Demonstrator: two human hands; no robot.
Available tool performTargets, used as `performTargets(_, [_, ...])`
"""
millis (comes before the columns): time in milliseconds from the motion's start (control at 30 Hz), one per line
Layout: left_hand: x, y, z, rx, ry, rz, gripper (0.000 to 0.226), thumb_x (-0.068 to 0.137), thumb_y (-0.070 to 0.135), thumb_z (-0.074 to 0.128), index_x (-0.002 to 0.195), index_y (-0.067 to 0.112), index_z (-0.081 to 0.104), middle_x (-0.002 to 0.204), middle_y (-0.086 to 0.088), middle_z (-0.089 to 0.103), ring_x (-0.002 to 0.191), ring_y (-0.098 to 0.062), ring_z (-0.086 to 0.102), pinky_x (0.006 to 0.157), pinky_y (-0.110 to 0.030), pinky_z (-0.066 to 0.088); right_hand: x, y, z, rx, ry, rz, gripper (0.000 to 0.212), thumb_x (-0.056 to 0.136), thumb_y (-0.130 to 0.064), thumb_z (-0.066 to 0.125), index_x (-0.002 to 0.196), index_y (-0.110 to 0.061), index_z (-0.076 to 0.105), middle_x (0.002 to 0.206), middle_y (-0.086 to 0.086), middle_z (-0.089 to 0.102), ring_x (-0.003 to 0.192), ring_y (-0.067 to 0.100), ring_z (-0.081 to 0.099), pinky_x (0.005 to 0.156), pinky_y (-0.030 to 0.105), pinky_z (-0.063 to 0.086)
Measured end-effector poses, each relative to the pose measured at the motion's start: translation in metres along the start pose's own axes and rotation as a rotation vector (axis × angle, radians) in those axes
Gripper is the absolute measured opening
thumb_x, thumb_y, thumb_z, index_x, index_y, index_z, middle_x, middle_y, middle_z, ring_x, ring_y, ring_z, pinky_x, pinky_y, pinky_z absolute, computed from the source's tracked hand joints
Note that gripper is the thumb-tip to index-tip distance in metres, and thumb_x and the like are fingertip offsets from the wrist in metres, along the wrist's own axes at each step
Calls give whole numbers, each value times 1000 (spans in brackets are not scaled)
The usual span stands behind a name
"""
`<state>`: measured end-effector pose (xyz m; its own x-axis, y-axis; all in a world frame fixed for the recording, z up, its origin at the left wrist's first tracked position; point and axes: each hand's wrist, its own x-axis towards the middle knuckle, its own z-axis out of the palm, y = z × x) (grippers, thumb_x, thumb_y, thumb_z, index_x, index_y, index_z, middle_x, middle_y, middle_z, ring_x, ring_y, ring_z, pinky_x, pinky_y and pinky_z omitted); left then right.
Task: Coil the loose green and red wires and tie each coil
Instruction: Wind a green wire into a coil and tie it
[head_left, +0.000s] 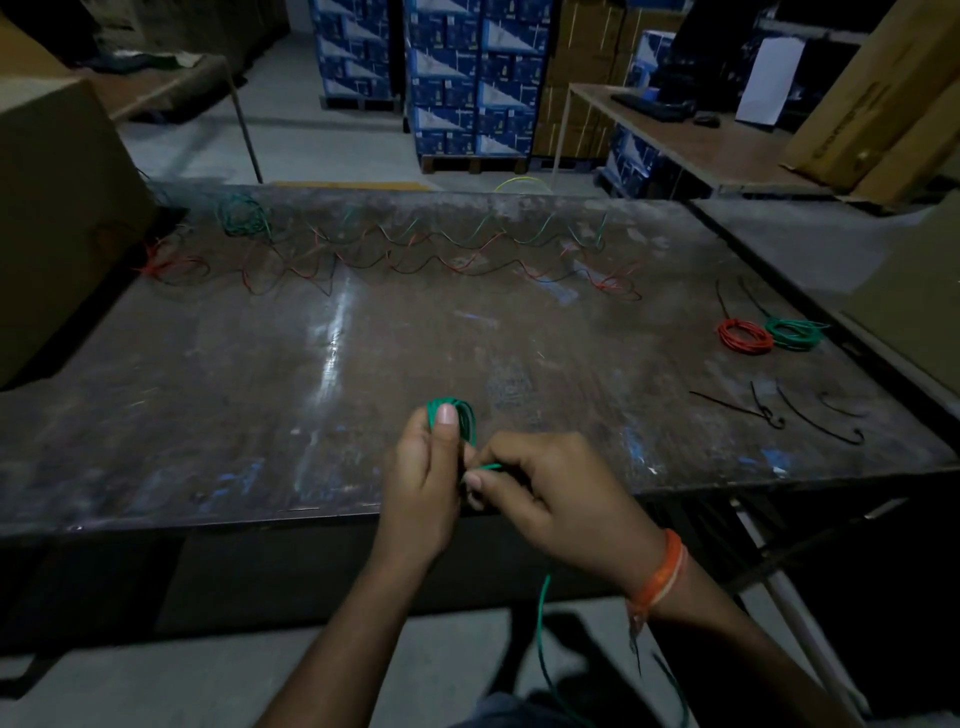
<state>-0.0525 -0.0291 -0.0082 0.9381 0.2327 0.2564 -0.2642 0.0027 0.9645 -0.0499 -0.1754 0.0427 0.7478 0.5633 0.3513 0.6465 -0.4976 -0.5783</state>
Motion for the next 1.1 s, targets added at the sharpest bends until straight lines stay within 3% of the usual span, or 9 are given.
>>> performTargets(133, [1, -4, -4, 32, 6, 28, 46, 104, 43, 38, 75, 8, 47, 55, 4, 47, 50, -12, 43, 49, -29, 35, 3, 2, -4, 7, 62, -7, 9, 95, -18, 68, 86, -19, 71, 67, -22, 55, 64, -10, 54, 65, 7, 36])
performTargets(267, [1, -6, -8, 112, -19, 98, 55, 100, 52, 35, 79, 4, 51, 66, -8, 50, 64, -13, 46, 58, -45, 40, 5, 4, -3, 42, 65, -1, 8, 95, -19, 69, 88, -18, 71, 68, -18, 56, 63, -5, 54, 62, 12, 38])
performTargets(467, [-1, 0, -11, 29, -135, 37, 52, 97, 54, 38, 81, 8, 54, 64, 7, 54, 59, -4, 48, 55, -22, 40, 8, 11, -6, 196, 59, 86, 8, 94, -23, 70, 87, -25, 69, 69, -9, 65, 58, 7, 58, 57, 31, 48])
performTargets(567, [0, 1, -15, 92, -202, 69, 53, 100, 52, 37, 79, 6, 54, 62, 4, 48, 59, -11, 43, 54, -31, 34, 9, 14, -7, 209, 78, 82, 8, 95, -25, 69, 90, -20, 72, 72, -8, 66, 64, 9, 62, 62, 37, 51])
performTargets(667, [2, 1, -15, 105, -293, 76, 50, 99, 52, 45, 83, 7, 58, 64, 2, 46, 61, -9, 42, 54, -32, 33, 6, 19, -6, 209, 102, 91, 5, 95, -19, 70, 92, -17, 73, 76, -9, 68, 69, 7, 64, 63, 26, 49])
performTargets(733, [3, 0, -15, 125, -350, 73, 57, 97, 57, 50, 94, 2, 62, 72, -18, 53, 71, -14, 48, 58, -45, 40, 4, 22, -5, 215, 121, 105, 4, 94, -15, 71, 92, -16, 74, 79, -8, 70, 73, 6, 65, 65, 21, 48])
performTargets(800, [4, 1, -16, 99, -368, 46, 58, 97, 57, 52, 97, 0, 62, 78, -21, 55, 76, -19, 48, 66, -56, 41, 3, 24, -5, 228, 139, 112, 4, 94, -18, 70, 92, -16, 74, 81, -8, 71, 76, 5, 66, 67, 22, 49])
performTargets(967, [7, 1, -18, 63, -456, 9, 46, 100, 50, 51, 101, 6, 65, 79, -21, 53, 76, -19, 47, 64, -50, 39, 0, 26, -5, 251, 150, 103, 7, 94, -21, 69, 90, -17, 74, 79, -10, 70, 75, 6, 67, 67, 30, 54])
performTargets(1100, [5, -2, -18, 24, -493, -21, 44, 99, 44, 49, 101, 2, 63, 70, 9, 50, 63, -4, 43, 56, -23, 34, -4, 29, -5, 270, 157, 87, 5, 93, -19, 71, 88, -17, 73, 77, -12, 69, 71, 3, 65, 66, 23, 51])
